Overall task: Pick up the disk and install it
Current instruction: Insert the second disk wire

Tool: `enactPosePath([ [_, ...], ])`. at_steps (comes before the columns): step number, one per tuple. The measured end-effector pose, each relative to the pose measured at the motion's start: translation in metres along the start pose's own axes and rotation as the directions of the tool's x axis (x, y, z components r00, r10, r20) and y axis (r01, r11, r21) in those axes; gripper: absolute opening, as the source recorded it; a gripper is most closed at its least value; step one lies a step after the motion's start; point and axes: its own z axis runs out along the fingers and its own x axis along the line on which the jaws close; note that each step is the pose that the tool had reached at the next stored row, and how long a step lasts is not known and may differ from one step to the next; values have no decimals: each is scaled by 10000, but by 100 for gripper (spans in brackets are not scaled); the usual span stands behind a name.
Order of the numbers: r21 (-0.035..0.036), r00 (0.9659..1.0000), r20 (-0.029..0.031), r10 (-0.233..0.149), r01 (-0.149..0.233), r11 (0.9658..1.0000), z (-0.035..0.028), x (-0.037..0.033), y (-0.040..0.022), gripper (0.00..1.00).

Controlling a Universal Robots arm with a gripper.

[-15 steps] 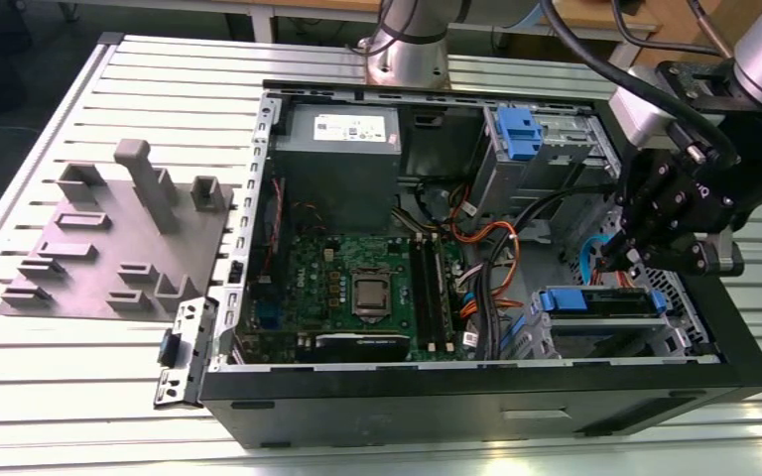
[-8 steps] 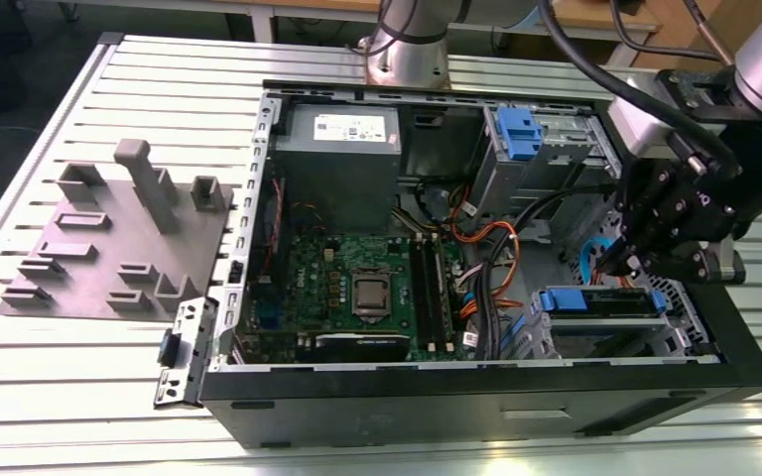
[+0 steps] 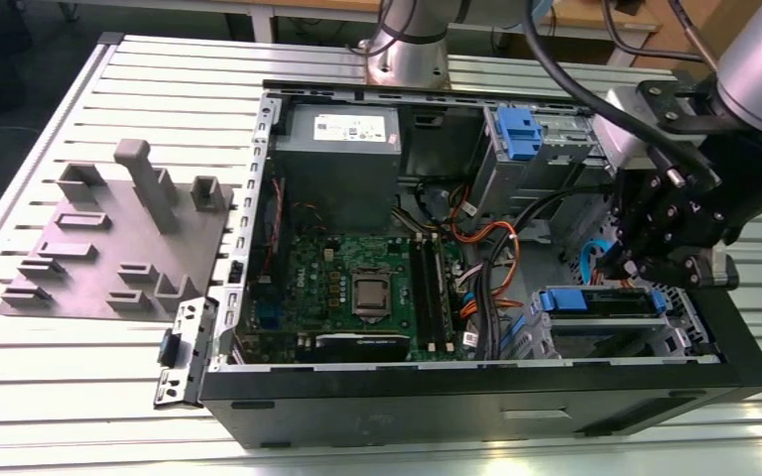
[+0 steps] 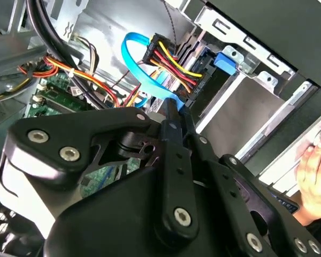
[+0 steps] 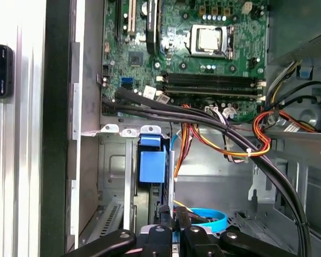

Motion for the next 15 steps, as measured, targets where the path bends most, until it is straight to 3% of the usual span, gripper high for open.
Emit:
enactPosePath([
  [1, 49, 10000, 0, -2, 2, 10000, 0, 0, 13, 16],
  [4, 62, 10000, 1, 11, -11, 10000, 8, 0, 29, 16],
  [9, 87, 9992, -11, 402, -402, 9992, 21, 0, 40, 16],
  [15, 181, 9992, 13, 397, -398, 9990, 34, 10, 72, 16],
])
